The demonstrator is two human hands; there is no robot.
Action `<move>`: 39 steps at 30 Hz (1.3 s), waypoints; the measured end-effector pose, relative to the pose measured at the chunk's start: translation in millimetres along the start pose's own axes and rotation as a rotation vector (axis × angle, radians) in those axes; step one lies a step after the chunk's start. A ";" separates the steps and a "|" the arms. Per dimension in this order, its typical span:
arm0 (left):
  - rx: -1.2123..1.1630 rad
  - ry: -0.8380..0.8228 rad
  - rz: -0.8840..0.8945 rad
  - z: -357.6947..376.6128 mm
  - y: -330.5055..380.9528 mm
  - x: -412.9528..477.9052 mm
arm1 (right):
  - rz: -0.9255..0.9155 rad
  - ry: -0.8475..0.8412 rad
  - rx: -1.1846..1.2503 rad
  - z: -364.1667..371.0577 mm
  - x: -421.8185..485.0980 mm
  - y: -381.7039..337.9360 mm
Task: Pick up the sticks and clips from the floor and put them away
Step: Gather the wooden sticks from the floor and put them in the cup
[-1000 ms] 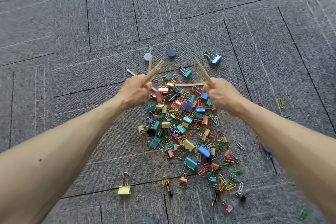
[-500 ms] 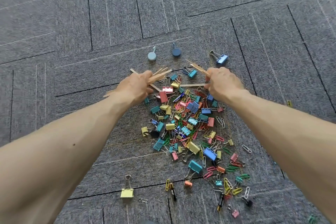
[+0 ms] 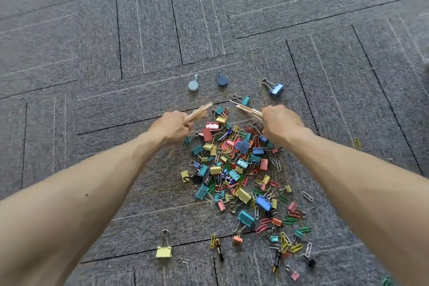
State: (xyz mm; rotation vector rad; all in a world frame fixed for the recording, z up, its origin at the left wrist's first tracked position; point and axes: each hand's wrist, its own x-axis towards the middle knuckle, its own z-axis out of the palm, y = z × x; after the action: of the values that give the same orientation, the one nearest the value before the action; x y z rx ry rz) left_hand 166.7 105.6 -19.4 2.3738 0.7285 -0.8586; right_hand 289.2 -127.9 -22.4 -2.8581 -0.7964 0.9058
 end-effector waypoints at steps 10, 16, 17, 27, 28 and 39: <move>-0.628 -0.230 0.263 -88.0 89.9 -71.7 | -0.040 -0.264 0.514 -103.9 -46.3 14.0; -0.909 -0.181 0.320 -152.6 145.6 -138.9 | -0.023 -0.179 1.000 -198.0 -118.1 17.7; -0.936 -0.160 0.331 -164.7 155.7 -154.6 | -0.025 -0.151 1.061 -214.9 -131.6 16.2; -1.172 0.095 0.487 -263.5 248.7 -382.5 | -0.181 0.133 1.581 -383.4 -325.9 -24.5; -1.201 0.112 0.509 -268.6 255.3 -408.2 | -0.203 0.160 1.610 -396.6 -350.5 -29.3; -1.374 0.229 0.765 -263.7 306.9 -645.8 | -0.354 0.532 1.619 -461.1 -602.5 -58.1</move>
State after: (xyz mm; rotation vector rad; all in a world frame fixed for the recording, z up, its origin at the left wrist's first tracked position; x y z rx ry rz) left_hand 45.6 -154.4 686.7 1.2449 0.2339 0.2598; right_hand 94.6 -317.0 688.5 -1.3176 -0.2092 0.3300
